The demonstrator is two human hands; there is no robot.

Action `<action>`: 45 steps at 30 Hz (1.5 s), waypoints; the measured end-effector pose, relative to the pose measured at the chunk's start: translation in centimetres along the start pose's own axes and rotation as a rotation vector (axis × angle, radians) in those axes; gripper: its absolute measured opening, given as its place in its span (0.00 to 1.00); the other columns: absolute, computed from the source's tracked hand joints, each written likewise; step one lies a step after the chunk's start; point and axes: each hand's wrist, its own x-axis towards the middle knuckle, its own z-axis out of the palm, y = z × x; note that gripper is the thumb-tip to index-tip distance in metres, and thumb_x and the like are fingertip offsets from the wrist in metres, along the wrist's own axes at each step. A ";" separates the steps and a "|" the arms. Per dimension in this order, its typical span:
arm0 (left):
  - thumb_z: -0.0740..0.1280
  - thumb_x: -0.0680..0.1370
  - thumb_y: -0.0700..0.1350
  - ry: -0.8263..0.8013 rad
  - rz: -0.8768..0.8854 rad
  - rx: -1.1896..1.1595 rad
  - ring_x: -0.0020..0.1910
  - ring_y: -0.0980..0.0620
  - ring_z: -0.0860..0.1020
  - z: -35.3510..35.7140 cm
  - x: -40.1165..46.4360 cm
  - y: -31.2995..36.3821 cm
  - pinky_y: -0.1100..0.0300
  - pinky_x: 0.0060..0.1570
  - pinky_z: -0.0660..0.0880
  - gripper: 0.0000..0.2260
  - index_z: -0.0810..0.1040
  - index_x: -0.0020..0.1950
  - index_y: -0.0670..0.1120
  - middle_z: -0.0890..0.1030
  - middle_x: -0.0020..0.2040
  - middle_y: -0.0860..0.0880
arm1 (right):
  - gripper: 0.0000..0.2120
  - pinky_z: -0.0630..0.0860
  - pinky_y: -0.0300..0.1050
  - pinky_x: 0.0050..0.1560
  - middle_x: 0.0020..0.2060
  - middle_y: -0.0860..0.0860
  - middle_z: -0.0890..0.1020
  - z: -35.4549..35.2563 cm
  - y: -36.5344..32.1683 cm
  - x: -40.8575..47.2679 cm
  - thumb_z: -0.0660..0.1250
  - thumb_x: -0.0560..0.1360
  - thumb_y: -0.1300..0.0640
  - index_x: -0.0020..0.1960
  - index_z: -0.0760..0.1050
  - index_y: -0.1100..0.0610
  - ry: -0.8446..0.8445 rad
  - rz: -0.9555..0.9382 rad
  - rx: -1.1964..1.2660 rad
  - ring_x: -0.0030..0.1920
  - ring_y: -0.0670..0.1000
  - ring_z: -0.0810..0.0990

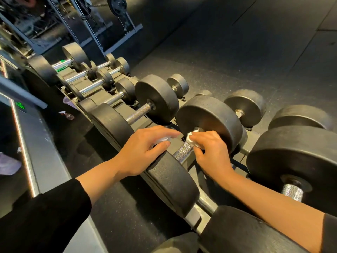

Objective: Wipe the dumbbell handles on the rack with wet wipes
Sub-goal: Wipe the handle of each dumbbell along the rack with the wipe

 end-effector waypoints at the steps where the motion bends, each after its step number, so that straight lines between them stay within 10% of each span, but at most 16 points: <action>1: 0.55 0.78 0.54 0.001 -0.002 0.001 0.55 0.63 0.76 0.0 0.0 0.0 0.59 0.58 0.73 0.16 0.75 0.62 0.57 0.79 0.57 0.59 | 0.15 0.64 0.32 0.53 0.49 0.50 0.84 -0.1 -0.2 -0.1 0.70 0.70 0.68 0.54 0.81 0.57 0.002 -0.013 -0.001 0.53 0.51 0.77; 21: 0.57 0.77 0.55 0.000 -0.037 -0.009 0.55 0.60 0.77 -0.2 -0.2 0.5 0.50 0.57 0.74 0.18 0.79 0.60 0.51 0.79 0.56 0.57 | 0.11 0.77 0.42 0.52 0.47 0.49 0.84 -0.6 -0.9 -0.7 0.68 0.70 0.61 0.52 0.82 0.57 -0.218 -0.324 0.120 0.51 0.46 0.77; 33: 0.60 0.81 0.40 -0.249 0.083 -0.201 0.56 0.63 0.75 -1.1 5.1 -3.2 0.65 0.53 0.72 0.14 0.77 0.62 0.52 0.78 0.58 0.57 | 0.17 0.76 0.46 0.54 0.55 0.50 0.77 -1.7 -2.6 6.4 0.70 0.73 0.56 0.62 0.76 0.52 -0.652 -0.206 -0.559 0.58 0.50 0.71; 37: 0.60 0.81 0.41 -0.247 0.279 -0.023 0.62 0.60 0.71 -1.5 8.3 -5.7 0.59 0.63 0.70 0.17 0.70 0.69 0.53 0.73 0.64 0.55 | 0.15 0.75 0.45 0.55 0.53 0.48 0.78 -1.1 -3.5 6.6 0.68 0.74 0.57 0.60 0.77 0.52 -0.702 -0.119 -0.620 0.57 0.49 0.71; 45: 0.60 0.81 0.42 -0.389 0.624 0.283 0.59 0.54 0.73 -4.0 13.0 -10.1 0.58 0.51 0.77 0.31 0.46 0.78 0.55 0.49 0.76 0.58 | 0.14 0.69 0.43 0.63 0.56 0.47 0.79 -0.8 -5.6 5.7 0.67 0.73 0.61 0.57 0.79 0.52 -0.686 0.194 -0.483 0.63 0.46 0.67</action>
